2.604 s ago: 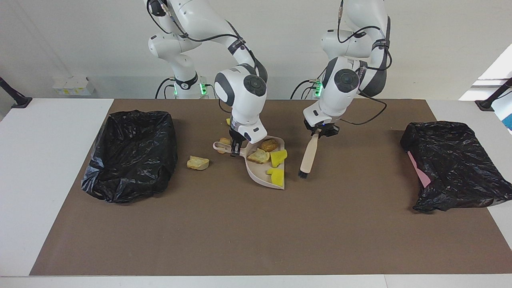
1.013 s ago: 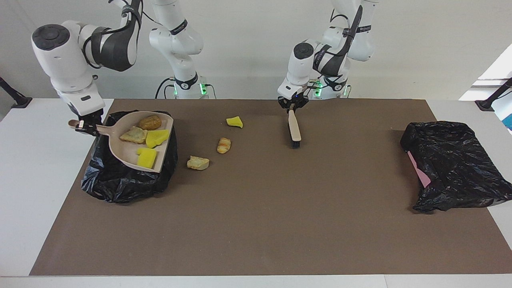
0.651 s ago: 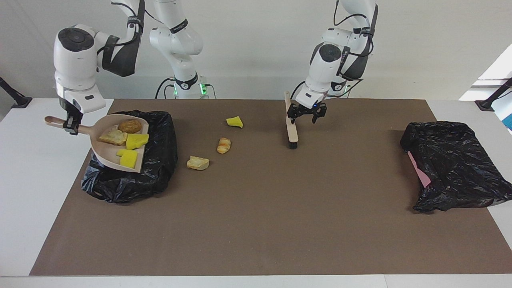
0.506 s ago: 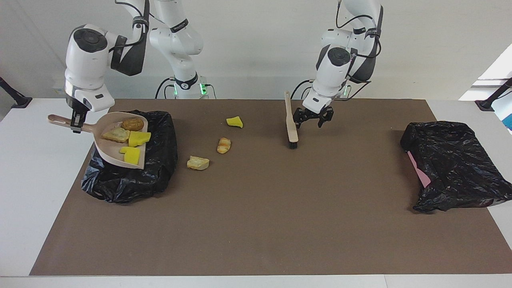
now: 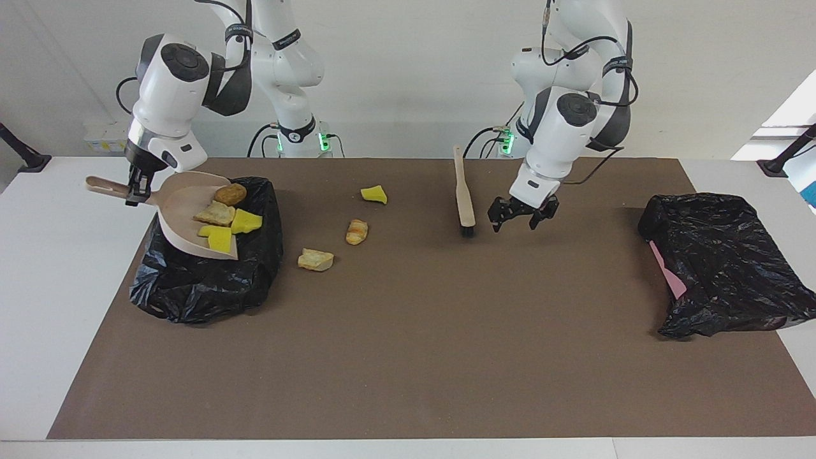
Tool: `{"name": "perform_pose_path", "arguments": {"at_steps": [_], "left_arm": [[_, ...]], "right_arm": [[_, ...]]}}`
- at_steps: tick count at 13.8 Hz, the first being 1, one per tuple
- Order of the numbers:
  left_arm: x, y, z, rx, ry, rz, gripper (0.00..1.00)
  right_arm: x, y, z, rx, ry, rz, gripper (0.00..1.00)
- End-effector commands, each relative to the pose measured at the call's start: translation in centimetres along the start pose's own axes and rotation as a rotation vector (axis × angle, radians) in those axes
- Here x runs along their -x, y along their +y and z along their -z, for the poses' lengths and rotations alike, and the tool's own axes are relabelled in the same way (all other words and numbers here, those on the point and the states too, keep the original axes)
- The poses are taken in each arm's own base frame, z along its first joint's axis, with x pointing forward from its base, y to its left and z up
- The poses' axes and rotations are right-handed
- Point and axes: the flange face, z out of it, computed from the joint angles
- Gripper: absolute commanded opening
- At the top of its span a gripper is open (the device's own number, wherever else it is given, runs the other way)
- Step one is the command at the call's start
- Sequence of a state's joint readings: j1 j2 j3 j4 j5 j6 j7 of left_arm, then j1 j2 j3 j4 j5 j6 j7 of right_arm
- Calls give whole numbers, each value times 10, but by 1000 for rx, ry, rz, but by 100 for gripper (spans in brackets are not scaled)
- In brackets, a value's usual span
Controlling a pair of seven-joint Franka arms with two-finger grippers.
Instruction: Sweep and dump trash in bin
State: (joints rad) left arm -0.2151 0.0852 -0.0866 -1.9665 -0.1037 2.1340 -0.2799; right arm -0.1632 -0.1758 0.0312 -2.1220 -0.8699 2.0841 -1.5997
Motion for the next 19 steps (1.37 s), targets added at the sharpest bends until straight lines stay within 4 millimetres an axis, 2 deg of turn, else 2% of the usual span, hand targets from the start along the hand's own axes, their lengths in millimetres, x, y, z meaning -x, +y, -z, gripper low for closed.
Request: {"name": "perform_pose_path", "arguments": {"at_steps": [1, 4, 7, 9, 10, 12, 13, 15, 19], "left_arm": [[-27, -37, 37, -12, -19, -57, 100], [-34, -61, 79, -19, -46, -84, 100], [-31, -63, 124, -76, -89, -116, 100], [-24, -88, 147, -77, -89, -118, 100], [-20, -93, 157, -79, -82, -117, 100], [-17, -95, 169, -84, -87, -111, 100], [-17, -90, 182, -81, -81, -120, 100], [-12, -90, 176, -81, -90, -125, 100], [-9, -91, 178, -97, -76, -149, 100]], "right_arm": [[6, -5, 6, 5, -108, -62, 0], [2, -2, 26, -50, -206, -84, 0], [-6, 1, 47, -74, -279, -107, 0], [-12, 1, 65, -86, -332, -107, 0], [-13, -3, 70, -107, -354, -114, 0], [-17, -9, 81, -119, -381, -127, 0], [-20, -8, 85, -117, -389, -123, 0], [-22, -5, 94, -101, -430, -109, 0], [-22, -5, 98, -96, -452, -104, 0]]}}
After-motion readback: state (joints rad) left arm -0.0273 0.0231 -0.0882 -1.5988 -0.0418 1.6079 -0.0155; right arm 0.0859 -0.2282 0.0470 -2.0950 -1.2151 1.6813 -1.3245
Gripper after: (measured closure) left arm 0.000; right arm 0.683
